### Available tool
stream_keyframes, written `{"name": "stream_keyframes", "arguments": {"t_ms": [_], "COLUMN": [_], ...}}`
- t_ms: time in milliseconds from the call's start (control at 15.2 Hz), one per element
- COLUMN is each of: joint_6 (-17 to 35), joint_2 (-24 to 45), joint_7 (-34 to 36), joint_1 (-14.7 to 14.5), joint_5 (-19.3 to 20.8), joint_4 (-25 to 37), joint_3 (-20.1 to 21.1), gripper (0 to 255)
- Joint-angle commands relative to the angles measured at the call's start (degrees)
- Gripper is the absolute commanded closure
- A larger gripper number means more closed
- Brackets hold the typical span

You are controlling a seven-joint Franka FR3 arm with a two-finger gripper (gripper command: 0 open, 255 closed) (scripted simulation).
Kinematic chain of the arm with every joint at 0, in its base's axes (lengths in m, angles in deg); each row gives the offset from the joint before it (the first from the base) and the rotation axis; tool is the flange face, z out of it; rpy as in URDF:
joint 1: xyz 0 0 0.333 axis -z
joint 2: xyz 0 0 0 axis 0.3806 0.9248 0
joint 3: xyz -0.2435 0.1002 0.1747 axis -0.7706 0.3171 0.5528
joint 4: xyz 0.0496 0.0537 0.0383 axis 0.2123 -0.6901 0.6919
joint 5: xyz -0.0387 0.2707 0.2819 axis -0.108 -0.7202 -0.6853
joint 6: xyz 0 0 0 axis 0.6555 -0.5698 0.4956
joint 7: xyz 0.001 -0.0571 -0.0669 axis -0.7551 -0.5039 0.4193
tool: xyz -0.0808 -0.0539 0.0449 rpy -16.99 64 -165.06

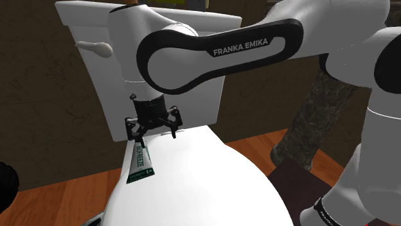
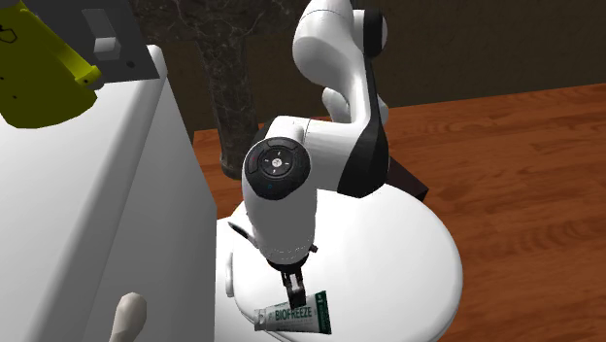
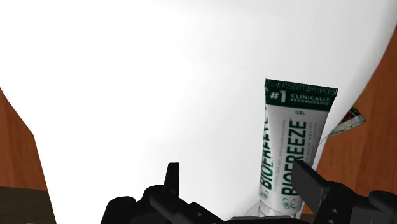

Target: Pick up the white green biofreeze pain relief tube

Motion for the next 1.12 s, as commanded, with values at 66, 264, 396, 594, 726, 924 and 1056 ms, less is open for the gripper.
{"name": "stream_keyframes", "arguments": {"t_ms": [66, 264, 396, 594, 726, 924, 1056], "joint_6": [-3.7, -7.0, -5.5, -3.3, -1.5, -1.6, -1.6], "joint_2": [9.2, 15.7, 15.8, 15.9, 16.2, 16.2, 16.2], "joint_7": [3.4, 4.8, 5.0, 5.3, 5.5, 5.5, 5.5], "joint_1": [-5.1, -9.3, -9.0, -8.7, -8.4, -8.5, -8.4], "joint_5": [4.5, 7.0, 7.0, 7.2, 7.4, 7.4, 7.4], "joint_4": [10.9, 19.8, 18.3, 16.2, 14.5, 14.7, 14.6], "joint_3": [-1.0, -2.3, -2.3, -2.4, -2.5, -2.5, -2.5], "gripper": [0, 0, 0, 0, 0, 255, 255]}}
